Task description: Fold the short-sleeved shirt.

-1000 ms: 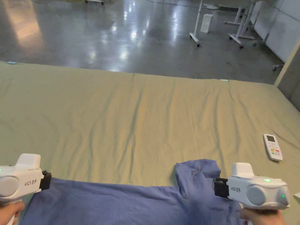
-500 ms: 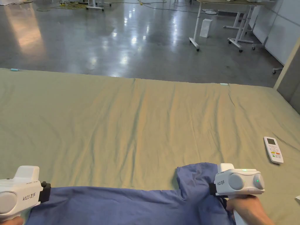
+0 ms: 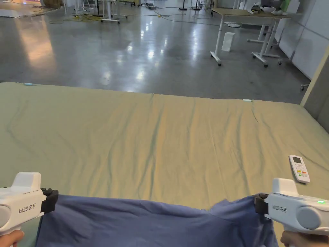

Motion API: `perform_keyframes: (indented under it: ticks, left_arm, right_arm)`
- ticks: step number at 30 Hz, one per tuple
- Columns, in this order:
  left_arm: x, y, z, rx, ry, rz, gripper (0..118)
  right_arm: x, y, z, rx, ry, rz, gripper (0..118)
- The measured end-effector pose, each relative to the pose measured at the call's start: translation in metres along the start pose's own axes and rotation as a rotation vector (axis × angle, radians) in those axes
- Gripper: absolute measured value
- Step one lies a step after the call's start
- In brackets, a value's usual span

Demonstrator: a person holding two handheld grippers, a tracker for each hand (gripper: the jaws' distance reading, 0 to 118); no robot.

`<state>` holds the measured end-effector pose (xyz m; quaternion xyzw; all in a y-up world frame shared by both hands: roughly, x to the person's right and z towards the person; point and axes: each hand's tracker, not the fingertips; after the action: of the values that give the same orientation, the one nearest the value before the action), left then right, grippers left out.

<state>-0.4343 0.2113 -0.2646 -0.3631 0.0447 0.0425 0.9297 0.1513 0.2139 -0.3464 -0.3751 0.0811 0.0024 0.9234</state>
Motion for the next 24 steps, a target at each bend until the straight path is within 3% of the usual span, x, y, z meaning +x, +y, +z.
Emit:
perform_keyframes:
  ticks: [6, 12, 24]
  left_arm:
    - [-0.014, -0.016, 0.050, 0.046, -0.024, -0.001, 5]
    - [-0.023, -0.054, 0.087, 0.034, -0.050, 0.002, 5]
    - [-0.033, -0.154, 0.097, -0.149, -0.041, 0.016, 5]
  right_arm:
    - [0.009, -0.025, 0.064, 0.052, 0.007, -0.009, 1]
    - [0.000, -0.066, 0.119, 0.048, 0.027, 0.039, 1]
    - [-0.008, -0.170, 0.135, -0.174, 0.002, 0.105, 1]
